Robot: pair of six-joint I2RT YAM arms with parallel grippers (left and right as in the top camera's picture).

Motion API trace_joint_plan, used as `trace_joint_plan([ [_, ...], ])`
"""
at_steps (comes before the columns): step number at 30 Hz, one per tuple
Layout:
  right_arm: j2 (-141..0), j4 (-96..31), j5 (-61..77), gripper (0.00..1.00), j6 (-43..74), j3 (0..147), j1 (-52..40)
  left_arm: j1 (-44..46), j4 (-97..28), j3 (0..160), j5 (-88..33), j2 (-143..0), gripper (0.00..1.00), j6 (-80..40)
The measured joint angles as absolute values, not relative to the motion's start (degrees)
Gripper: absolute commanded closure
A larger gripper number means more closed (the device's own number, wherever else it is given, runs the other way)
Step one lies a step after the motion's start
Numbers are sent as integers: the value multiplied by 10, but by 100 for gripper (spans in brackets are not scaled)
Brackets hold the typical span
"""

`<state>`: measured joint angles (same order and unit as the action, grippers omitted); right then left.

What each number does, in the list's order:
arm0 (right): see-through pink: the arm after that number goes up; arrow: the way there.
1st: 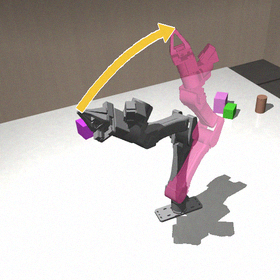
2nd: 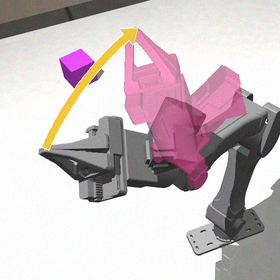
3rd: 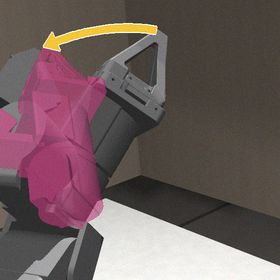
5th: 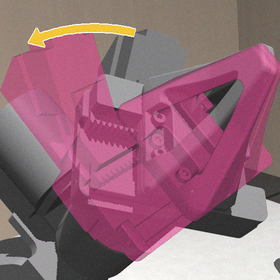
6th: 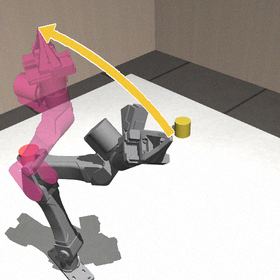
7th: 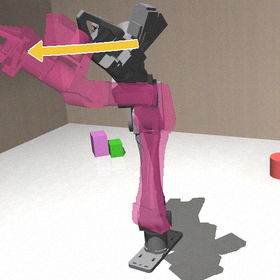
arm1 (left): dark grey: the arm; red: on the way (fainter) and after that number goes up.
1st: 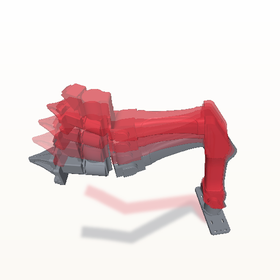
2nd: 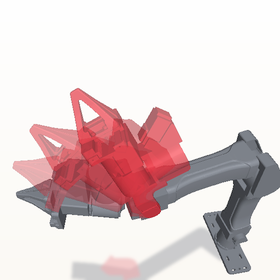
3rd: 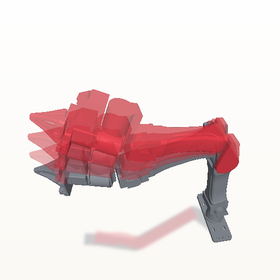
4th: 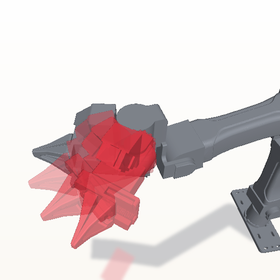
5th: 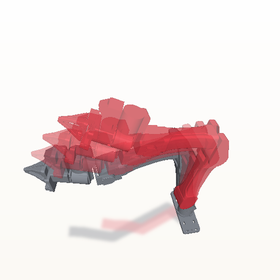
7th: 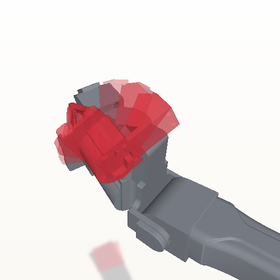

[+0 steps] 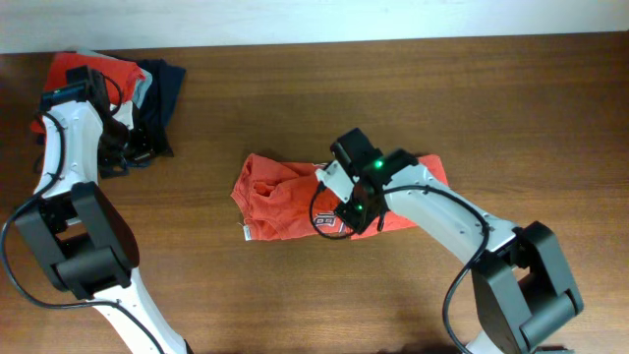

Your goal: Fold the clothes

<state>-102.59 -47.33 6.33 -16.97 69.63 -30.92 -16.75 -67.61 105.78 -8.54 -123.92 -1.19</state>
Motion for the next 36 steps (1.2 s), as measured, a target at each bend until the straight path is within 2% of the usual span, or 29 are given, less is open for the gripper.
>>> trace_joint_plan([
  [4,-1026,-467,80,96,-169,687,-309,-167,-676,1058,-85,-1239,1,-12],
  [5,-1026,-467,83,90,-170,687,-309,-168,-676,1058,-85,-1239,1,-12],
  [6,-1026,-467,85,73,-168,687,-309,-167,-676,1058,-85,-1239,1,-12],
  [8,-1026,-467,90,47,-168,687,-309,-167,-676,1058,-85,-1239,1,-12],
  [9,-1026,-467,92,40,-169,687,-309,-167,-676,1058,-85,-1239,1,-12],
  [14,-1026,-485,96,22,-165,692,-309,-167,-676,1058,-85,-1239,1,-12],
  [19,-1026,-563,86,21,-151,772,-300,-167,-676,1058,-86,-1239,1,-12],
  [23,-1025,-610,74,21,-133,856,-248,-167,-676,1058,-86,-1239,1,-12],
  [29,-1022,-659,76,22,-123,885,-83,-167,-676,1058,-85,-1239,1,-12],
  [33,-1026,-663,112,35,-123,884,49,-167,-676,1058,-85,-1239,1,-12],
  [36,-1038,-657,131,35,-123,876,108,-168,-676,1058,-85,-1239,0,-12],
])
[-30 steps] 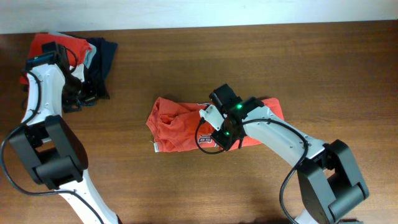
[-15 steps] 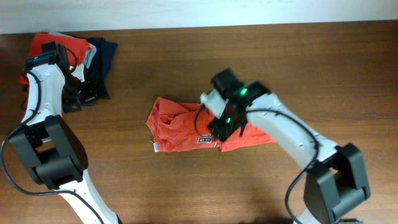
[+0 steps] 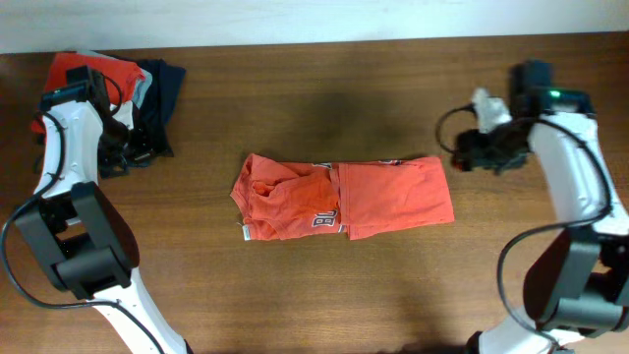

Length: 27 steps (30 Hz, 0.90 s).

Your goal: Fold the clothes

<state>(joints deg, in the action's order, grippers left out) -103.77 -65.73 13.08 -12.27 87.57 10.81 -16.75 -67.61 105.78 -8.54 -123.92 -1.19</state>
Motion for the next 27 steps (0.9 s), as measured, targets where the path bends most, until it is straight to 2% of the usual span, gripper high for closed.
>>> trace_joint_plan([
  [5,-1089,-654,191,35,-164,848,150,-167,-676,1058,-85,-1239,0,-12],
  [19,-1199,-566,338,35,-248,789,154,-167,-676,1058,-85,-1239,1,-12],
  [23,-1199,-530,387,47,-263,770,154,-167,-676,1058,-85,-1239,1,-12],
  [27,-1206,-521,409,74,-286,759,154,-167,-676,1058,-85,-1239,0,-12],
])
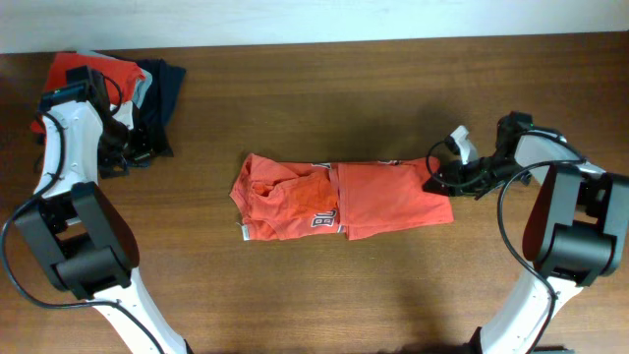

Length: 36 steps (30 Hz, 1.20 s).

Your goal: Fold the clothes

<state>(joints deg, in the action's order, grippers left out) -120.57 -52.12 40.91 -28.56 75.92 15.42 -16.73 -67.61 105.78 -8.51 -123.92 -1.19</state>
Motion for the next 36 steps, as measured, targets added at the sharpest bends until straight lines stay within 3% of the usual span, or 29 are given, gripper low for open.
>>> trace_joint_plan([
  [2,-1211,-519,410,89,-291,757,154,-167,-676,1058,-85,-1239,1,-12],
  [4,-1214,-520,410,96,-291,755,155,-167,-676,1058,-86,-1239,1,-12],
  [10,-1215,-547,409,96,-292,762,172,-167,-676,1058,-85,-1239,1,-12],
  [23,-1221,-672,331,96,-281,920,309,-167,-676,1058,-85,-1239,1,-12],
  [36,-1222,-835,265,96,-264,1106,291,-167,-676,1058,-85,-1239,1,-12],
])
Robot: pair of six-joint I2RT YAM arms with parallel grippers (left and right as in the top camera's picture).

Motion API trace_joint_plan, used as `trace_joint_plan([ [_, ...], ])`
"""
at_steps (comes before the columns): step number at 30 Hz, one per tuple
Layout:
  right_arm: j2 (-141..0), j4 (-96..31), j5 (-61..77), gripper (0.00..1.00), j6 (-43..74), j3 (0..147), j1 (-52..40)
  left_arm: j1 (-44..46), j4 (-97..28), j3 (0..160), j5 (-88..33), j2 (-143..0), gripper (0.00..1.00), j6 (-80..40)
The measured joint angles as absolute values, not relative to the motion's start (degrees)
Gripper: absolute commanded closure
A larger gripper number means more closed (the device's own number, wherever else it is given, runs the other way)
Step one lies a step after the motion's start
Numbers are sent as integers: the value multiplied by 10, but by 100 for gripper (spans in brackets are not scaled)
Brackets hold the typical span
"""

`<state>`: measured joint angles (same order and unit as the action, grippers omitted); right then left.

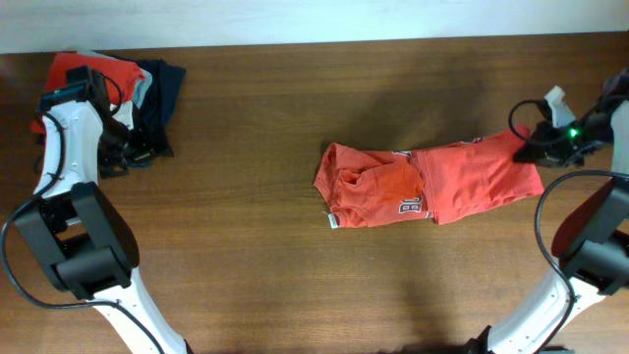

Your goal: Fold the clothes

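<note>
An orange shirt [428,184] lies folded into a long strip, right of the table's middle, with white lettering near its centre. My right gripper [531,149] sits at the strip's upper right corner, shut on the cloth there. My left gripper [128,149] rests low on the pile of clothes [147,84] at the far left. Its fingers are dark against the cloth, and I cannot tell how its jaws stand.
The pile holds orange, grey and navy garments, bunched at the back left corner. The brown wooden table [256,275] spreads around the shirt. The right arm's base stands at the front right edge.
The orange shirt now lies well to the right of where it was, with my right gripper holding its upper right corner. The left arm has not moved.
My right gripper was first over the middle of the folded orange shirt. It then stood away at the right, off the cloth. After that it was at the shirt's right edge, and now the whole shirt lies further right.
</note>
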<state>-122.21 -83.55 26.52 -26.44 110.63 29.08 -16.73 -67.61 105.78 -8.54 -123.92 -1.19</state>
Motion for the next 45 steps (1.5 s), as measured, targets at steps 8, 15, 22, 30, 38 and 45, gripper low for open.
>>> trace_joint_plan([
  [8,-1222,-889,257,96,-241,1183,215,-168,-676,1058,-85,-1239,1,-12],
  [15,-1222,-897,227,96,-190,1199,125,-167,-676,1058,-85,-1239,1,-12],
  [22,-1222,-896,216,96,-149,1199,40,-167,-676,1058,-85,-1239,1,-12],
  [30,-1222,-882,209,96,-112,1200,-32,-168,-676,1058,-85,-1239,1,-12],
  [38,-1222,-858,199,95,-90,1200,-82,-167,-676,1058,-85,-1239,1,-12],
  [45,-1222,-852,195,95,-89,1200,-94,-167,-676,1058,-85,-1239,1,-12],
])
